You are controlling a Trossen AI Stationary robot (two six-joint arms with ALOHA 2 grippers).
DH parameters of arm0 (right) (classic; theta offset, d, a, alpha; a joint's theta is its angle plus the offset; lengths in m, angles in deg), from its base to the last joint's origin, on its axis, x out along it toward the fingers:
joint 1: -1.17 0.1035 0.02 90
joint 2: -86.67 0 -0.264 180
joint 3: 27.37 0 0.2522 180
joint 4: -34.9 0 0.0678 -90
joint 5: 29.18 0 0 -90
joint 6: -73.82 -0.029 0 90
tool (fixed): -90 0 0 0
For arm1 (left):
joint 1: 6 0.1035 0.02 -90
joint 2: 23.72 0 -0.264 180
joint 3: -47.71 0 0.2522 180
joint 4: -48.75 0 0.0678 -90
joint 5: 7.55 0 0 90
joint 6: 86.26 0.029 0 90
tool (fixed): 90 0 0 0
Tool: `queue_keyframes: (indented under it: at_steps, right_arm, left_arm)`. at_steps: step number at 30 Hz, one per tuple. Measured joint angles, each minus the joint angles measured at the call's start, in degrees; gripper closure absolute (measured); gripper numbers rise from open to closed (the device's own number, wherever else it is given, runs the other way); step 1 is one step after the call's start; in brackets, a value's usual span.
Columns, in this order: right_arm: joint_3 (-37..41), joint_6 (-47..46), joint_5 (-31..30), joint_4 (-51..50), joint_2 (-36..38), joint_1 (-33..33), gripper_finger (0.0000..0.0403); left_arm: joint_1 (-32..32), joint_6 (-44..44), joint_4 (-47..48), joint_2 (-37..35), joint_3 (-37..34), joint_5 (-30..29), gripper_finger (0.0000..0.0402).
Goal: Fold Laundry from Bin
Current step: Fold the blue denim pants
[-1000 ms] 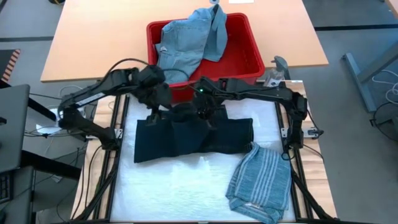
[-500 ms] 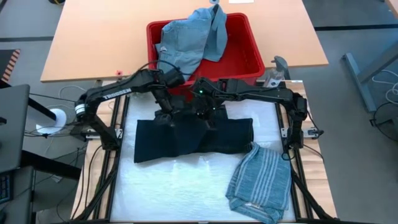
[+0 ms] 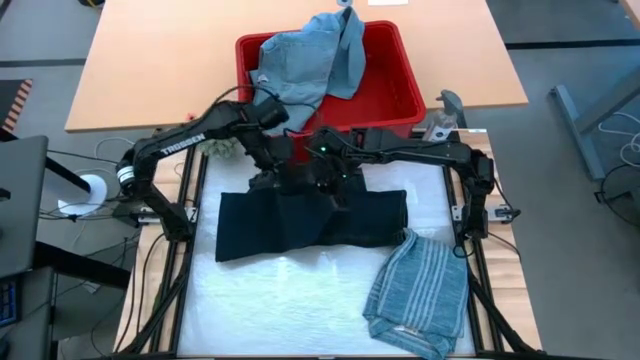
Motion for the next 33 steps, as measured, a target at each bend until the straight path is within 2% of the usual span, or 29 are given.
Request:
queue_keyframes:
  at_steps: [2,7,14,21,25,28,31,33]
  right_arm:
    - [0.0,0.1,0.0,0.4,0.0,0.0,0.0386]
    - [0.0,0.1,0.0,0.2,0.0,-0.3,0.0386]
    - [0.0,0.2,0.0,1.6,0.0,-0.3,0.0386]
    - [0.0,-0.1,0.0,3.3,0.0,-0.7,0.0386]
    - [0.0,-1.0,0.1,4.5,0.0,-0.6,0.0387]
    - [-0.4,-2.3,0.1,3.8,0.0,-0.6,0.0381]
    - [-2.3,-3.9,0.0,2.0,-0.2,-0.8,0.0344]
    - [-5.6,-5.2,-0.4,-2.1,-0.2,-1.2,0.0317]
  left_arm:
    - [0.3,0.3,-1.3,0.1,-0.1,1.7,0.0140]
    - [-0.3,-1.3,-5.5,0.2,-4.4,11.7,0.0140]
    - [-1.1,-6.9,-16.0,0.2,-10.9,11.8,0.0140]
    - [-4.0,-9.8,-21.1,0.4,-11.8,9.9,0.0149]
    - [-6.1,-9.7,-21.3,0.7,-11.8,5.6,0.0202]
    - [-6.4,-10.3,-21.1,0.4,-11.8,2.5,0.0281]
    - [-5.8,-11.6,-19.5,-0.7,-11.8,1.3,0.0373]
    - [-5.4,-12.0,-17.2,-2.4,-11.8,0.6,0.0390]
